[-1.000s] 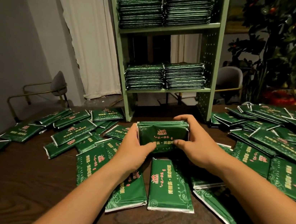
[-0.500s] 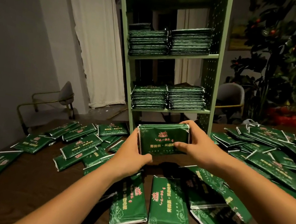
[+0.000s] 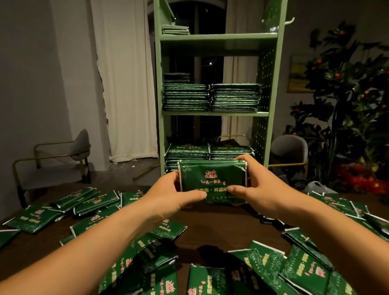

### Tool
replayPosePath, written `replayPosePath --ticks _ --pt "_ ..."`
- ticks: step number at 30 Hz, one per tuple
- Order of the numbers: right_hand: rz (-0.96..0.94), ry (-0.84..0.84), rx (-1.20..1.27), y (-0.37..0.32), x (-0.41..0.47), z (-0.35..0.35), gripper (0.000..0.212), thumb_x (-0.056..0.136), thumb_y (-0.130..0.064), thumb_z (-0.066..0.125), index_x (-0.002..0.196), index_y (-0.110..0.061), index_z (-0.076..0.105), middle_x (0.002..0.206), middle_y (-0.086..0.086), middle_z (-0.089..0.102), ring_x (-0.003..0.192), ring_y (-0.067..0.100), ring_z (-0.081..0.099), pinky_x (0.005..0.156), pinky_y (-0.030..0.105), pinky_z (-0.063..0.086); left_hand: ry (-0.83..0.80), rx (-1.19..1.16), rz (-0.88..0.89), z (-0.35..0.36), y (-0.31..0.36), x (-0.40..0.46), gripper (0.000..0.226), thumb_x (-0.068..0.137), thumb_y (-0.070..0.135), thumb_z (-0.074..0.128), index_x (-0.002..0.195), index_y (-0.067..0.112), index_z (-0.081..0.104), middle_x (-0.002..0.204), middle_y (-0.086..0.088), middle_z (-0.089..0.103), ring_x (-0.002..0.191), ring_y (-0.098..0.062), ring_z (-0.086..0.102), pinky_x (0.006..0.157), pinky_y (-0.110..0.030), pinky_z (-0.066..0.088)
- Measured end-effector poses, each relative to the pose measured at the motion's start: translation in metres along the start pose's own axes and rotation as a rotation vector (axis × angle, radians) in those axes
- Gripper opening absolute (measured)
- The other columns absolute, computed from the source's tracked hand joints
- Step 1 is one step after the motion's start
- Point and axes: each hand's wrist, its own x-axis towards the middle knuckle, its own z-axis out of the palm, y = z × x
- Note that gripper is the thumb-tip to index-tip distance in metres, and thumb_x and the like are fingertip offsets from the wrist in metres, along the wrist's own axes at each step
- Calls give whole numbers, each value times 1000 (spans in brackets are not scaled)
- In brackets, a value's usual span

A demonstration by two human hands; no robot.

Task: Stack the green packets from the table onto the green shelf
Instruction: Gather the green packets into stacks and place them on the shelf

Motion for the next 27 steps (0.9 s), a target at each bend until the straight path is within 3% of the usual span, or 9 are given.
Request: replayPosePath --ticks 5,9,10,12,13,17,21,25,27 --pt "-13 10 33 -11 1 -20 32 97 -13 63 123 -25 48 116 2 67 104 16 68 91 39 59 -57 25 44 -6 25 3 30 89 22 76 117 20 64 103 3 74 81 -7 70 63 -17 52" --pt "-2 34 90 -27 1 -36 33 92 -16 71 118 -26 54 113 0 70 105 19 68 90 40 58 -99 72 119 -16 50 6 26 89 24 76 112 30 64 99 13 74 82 3 69 69 -13 52" --pt "-6 37 82 -34 1 -40 41 88 -24 76 123 -26 55 117 -1 69 108 19 67 93 42 57 -103 83 137 -19 57 7 27 89 24 76 111 33 63 102 14 74 89 4 69 75 -13 53" --pt "3 42 72 -40 2 -50 82 69 -53 85 138 -28 49 134 -3 62 121 19 61 103 47 51 -105 112 161 -24 68 10 31 88 24 77 113 36 62 109 15 74 102 0 68 91 -22 54" --pt "10 33 83 -39 5 -55 93 63 -61 85 141 -29 47 138 -4 60 125 18 58 107 47 48 -108 130 170 -26 73 11 33 89 24 77 115 37 62 111 15 73 105 -1 68 96 -26 53" --pt "-21 18 154 -56 6 -68 34 88 -19 74 119 -29 64 111 -11 74 106 6 68 102 34 49 -116 134 206 -33 91 16 38 89 25 76 123 32 61 114 13 73 106 -2 68 99 -28 52" --pt "-38 93 164 -67 11 -77 26 90 -17 72 115 -25 66 105 -7 75 99 9 70 87 29 51 -119 25 199 -34 102 26 32 91 18 74 120 26 64 112 7 75 106 -10 70 95 -29 55" --pt "-33 106 328 -74 17 -80 25 91 -11 71 114 -14 65 97 -2 77 82 8 74 62 18 54 -53 -331 107 -25 115 35 17 91 9 70 107 7 66 101 -8 77 95 -22 74 83 -38 62" --pt "-22 99 420 -79 18 -77 26 91 -14 71 115 -8 65 97 2 77 80 12 75 60 17 55 2 -472 87 -20 122 38 8 92 8 67 98 4 64 90 -10 75 85 -20 73 74 -36 64"
